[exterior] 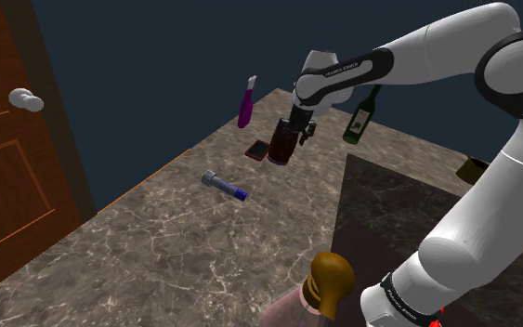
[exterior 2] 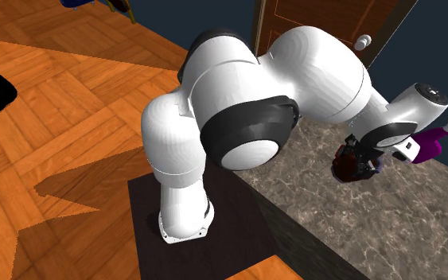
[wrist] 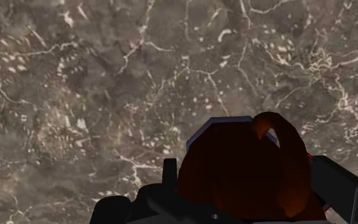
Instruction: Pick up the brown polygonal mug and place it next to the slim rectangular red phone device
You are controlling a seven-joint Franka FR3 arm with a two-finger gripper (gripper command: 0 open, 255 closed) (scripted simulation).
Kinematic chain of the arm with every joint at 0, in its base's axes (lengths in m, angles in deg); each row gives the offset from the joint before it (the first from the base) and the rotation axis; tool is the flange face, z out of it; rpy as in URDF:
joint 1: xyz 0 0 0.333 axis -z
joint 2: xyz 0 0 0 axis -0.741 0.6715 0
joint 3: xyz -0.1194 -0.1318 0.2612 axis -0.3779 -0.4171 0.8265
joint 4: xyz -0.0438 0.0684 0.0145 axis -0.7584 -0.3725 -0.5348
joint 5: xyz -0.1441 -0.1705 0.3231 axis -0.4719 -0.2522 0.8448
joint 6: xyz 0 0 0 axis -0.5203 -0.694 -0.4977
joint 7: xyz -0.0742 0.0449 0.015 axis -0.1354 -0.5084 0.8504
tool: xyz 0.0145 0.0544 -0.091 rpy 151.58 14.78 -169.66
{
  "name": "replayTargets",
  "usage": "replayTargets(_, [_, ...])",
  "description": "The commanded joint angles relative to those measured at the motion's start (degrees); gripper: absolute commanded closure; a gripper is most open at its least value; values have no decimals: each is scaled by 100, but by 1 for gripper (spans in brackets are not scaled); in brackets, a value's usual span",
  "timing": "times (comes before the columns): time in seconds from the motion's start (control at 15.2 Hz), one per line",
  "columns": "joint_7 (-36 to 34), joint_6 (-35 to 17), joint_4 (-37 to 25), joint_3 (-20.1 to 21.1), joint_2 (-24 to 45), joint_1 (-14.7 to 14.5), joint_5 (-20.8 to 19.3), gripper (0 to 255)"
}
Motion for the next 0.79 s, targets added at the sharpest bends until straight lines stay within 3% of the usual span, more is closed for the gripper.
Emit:
replayTargets(0.0, [4, 21, -49, -4, 28, 4, -1, 0])
replayTargets(0.26, [29, 699, -391, 3, -309, 6, 37, 0])
replayTargets(0.73, [29, 699, -391, 3, -309, 6, 37, 0])
